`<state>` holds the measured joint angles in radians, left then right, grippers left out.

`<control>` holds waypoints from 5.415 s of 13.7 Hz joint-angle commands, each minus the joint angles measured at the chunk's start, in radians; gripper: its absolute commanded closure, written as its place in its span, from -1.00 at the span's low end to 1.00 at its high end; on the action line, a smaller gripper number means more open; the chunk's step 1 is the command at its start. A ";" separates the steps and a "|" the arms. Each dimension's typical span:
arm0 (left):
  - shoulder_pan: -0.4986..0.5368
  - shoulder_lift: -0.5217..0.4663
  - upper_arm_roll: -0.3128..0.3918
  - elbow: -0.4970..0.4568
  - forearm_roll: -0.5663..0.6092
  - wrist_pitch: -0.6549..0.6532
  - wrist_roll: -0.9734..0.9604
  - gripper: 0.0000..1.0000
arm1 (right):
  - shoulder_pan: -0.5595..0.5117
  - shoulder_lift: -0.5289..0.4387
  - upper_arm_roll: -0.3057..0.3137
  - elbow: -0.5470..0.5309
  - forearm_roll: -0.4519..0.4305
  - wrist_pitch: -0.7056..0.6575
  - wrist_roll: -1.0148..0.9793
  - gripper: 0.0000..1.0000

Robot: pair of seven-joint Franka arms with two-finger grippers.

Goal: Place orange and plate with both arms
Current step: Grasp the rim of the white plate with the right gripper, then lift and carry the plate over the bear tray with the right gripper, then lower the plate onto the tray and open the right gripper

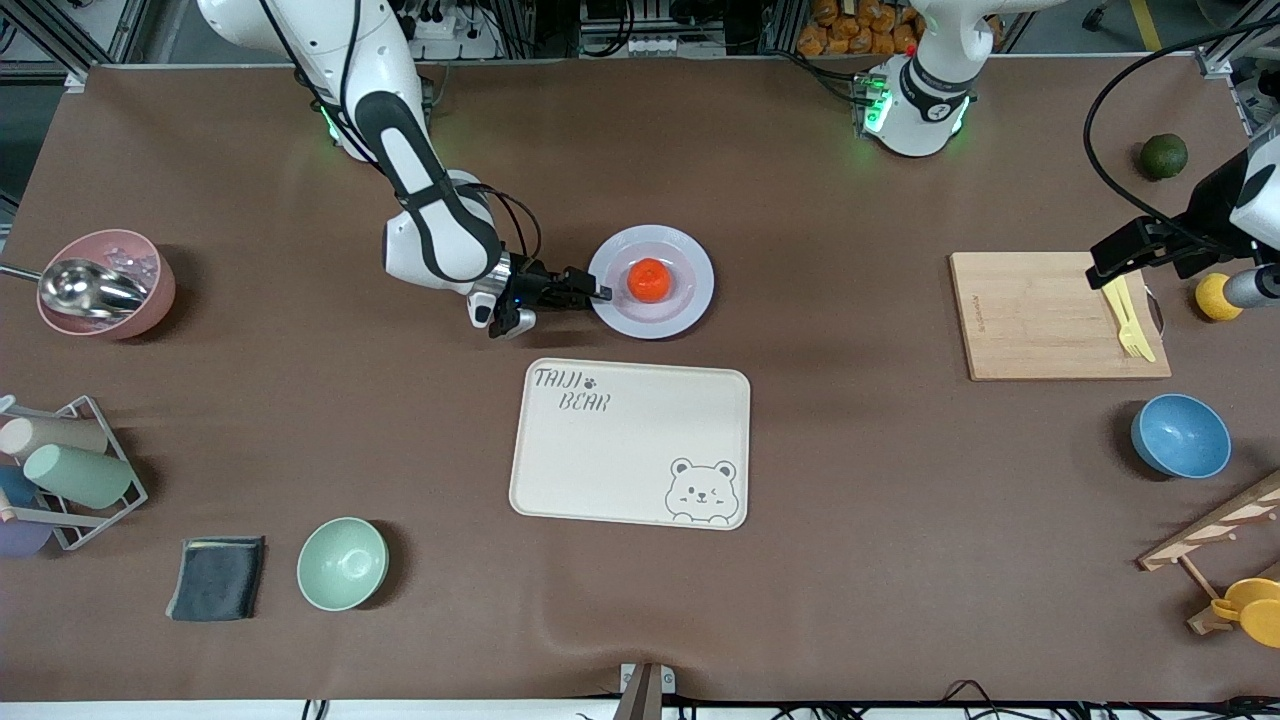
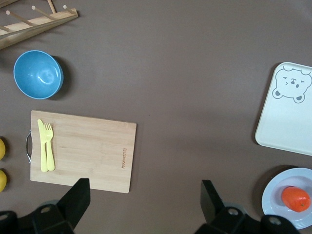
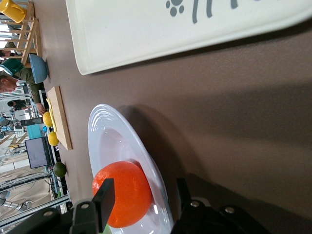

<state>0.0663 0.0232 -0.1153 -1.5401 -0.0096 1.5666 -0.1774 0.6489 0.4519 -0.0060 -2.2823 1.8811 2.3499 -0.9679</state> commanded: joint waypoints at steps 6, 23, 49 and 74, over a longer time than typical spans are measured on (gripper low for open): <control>0.000 -0.020 0.008 0.000 0.005 -0.019 0.013 -1.00 | 0.055 -0.001 -0.006 0.001 0.082 0.069 -0.020 0.14; 0.010 -0.040 0.013 0.005 -0.009 -0.030 0.024 -1.00 | 0.077 -0.117 0.032 0.000 0.282 0.080 0.003 1.00; 0.035 -0.040 0.003 0.006 -0.004 -0.031 0.076 -1.00 | -0.209 0.277 0.026 0.428 0.293 -0.007 -0.221 0.74; 0.029 -0.049 -0.012 0.006 -0.004 -0.051 0.087 -1.00 | -0.408 0.117 0.020 0.443 -0.558 -0.162 0.467 -0.12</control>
<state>0.0919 -0.0123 -0.1259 -1.5377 -0.0097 1.5333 -0.1112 0.3096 0.6129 -0.0019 -1.8494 1.4641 2.2602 -0.6184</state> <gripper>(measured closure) 0.000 0.436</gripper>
